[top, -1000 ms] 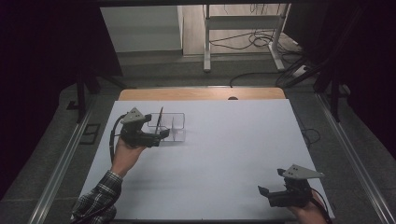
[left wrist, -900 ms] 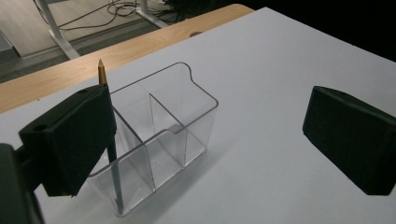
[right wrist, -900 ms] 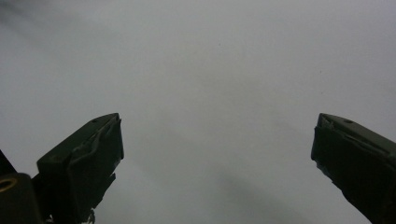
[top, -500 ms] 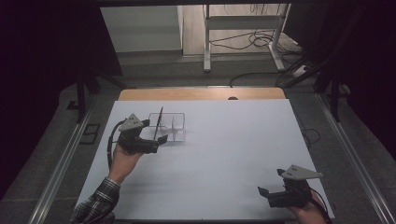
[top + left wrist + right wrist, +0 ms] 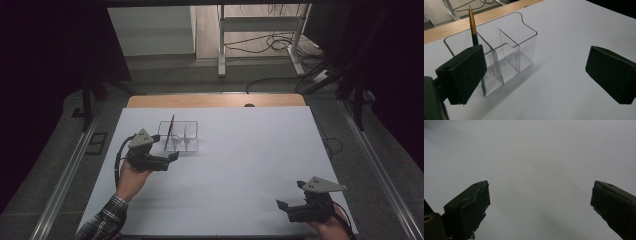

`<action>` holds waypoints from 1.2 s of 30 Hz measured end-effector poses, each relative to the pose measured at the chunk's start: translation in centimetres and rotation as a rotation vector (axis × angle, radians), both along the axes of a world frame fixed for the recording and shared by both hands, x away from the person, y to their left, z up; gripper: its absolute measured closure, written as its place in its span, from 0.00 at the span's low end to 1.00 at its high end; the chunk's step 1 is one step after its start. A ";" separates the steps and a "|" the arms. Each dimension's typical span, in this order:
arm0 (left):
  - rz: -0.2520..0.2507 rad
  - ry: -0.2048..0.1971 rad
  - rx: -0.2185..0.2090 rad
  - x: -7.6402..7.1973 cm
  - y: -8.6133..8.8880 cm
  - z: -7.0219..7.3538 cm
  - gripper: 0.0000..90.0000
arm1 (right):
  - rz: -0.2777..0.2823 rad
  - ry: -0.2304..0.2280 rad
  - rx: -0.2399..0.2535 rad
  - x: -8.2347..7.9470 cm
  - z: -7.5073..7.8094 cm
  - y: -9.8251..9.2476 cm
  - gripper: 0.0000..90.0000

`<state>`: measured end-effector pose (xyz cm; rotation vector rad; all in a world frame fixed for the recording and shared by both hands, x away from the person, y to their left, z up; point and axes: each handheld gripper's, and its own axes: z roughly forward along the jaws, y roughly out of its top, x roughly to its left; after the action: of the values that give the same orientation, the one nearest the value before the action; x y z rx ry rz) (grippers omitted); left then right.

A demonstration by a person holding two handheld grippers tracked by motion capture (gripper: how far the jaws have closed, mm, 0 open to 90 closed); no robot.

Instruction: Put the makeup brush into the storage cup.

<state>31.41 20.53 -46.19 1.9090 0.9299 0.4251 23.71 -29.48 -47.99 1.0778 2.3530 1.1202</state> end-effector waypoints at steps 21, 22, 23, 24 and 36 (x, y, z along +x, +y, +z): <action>-0.002 0.001 0.022 -2.9 0.3 -0.4 0.04 | 0.002 -0.002 0.003 0.0 0.0 0.0 0.03; -0.002 0.000 0.023 -3.0 0.4 -0.4 0.04 | 0.002 -0.003 0.003 0.0 0.0 0.0 0.03; -0.001 0.000 0.023 -3.1 0.4 -0.4 0.04 | 0.003 -0.003 0.003 0.0 0.0 0.0 0.03; 0.001 0.000 0.020 -3.2 0.5 -0.4 0.04 | 0.003 -0.002 0.003 0.0 0.0 0.0 0.03; 0.017 0.005 0.008 -4.4 1.7 -0.6 0.05 | 0.004 -0.003 0.005 0.0 0.0 0.0 0.03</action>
<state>26.98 22.20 -46.75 1.9115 0.9497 0.4351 23.69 -29.49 -47.96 1.0723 2.3522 1.1288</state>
